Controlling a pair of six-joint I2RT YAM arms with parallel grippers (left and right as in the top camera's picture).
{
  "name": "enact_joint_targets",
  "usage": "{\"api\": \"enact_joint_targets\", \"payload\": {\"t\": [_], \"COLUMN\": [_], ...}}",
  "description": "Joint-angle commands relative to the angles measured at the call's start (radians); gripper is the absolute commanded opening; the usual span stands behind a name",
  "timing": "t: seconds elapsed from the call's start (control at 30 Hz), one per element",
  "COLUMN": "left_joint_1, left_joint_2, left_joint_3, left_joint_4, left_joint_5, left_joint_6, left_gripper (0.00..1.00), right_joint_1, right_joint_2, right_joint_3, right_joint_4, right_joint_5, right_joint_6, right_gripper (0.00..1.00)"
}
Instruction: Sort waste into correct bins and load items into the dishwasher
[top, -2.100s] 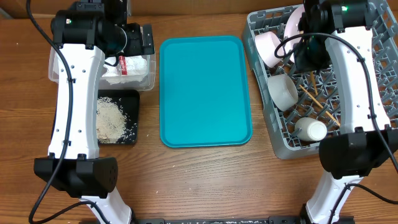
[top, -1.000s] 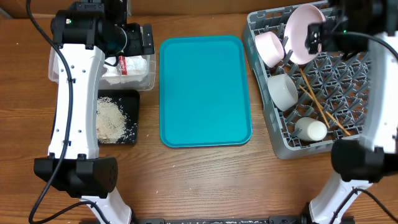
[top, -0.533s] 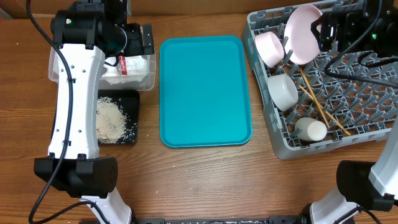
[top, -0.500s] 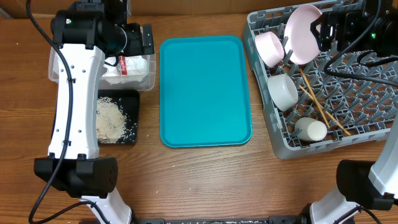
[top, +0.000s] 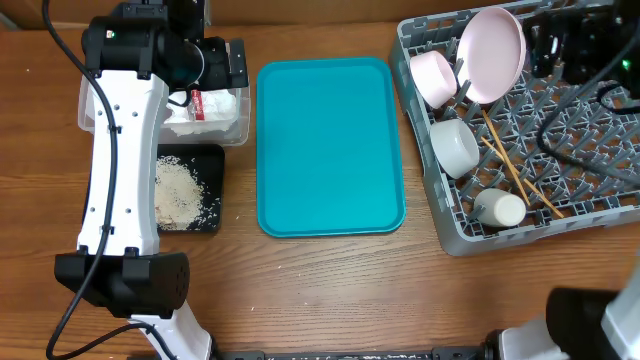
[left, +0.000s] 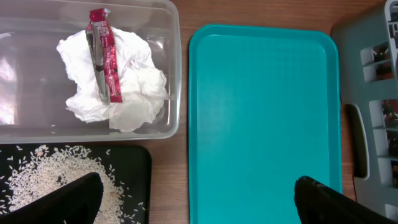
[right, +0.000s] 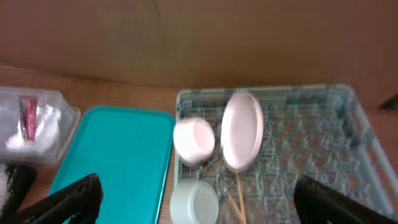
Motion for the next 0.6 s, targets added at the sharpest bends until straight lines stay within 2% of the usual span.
{"api": "enact_joint_targets", "payload": {"t": [0.0, 0.13, 0.37, 0.57], "left_joint_1": [-0.001, -0.001, -0.001, -0.001], "left_joint_2": [-0.004, -0.004, -0.004, -0.004], "left_joint_3": [0.01, 0.01, 0.01, 0.01], "left_joint_4": [0.001, 0.001, 0.001, 0.001], "left_joint_5": [-0.007, -0.007, -0.007, -0.006], "left_joint_6": [0.009, 0.009, 0.009, 0.009], "left_gripper": [1.0, 1.0, 1.0, 1.0], "right_joint_1": [0.004, 0.004, 0.004, 0.004], "right_joint_2": [-0.117, -0.26, -0.589, -0.888], "right_joint_3": [-0.126, -0.394, -1.036, -1.582], "right_joint_4": [0.109, 0.309, 0.727, 1.05], "right_joint_5": [0.01, 0.009, 0.01, 0.01], "right_joint_6": [0.011, 0.032, 0.058, 0.215], "right_gripper": [1.0, 1.0, 1.0, 1.0]}}
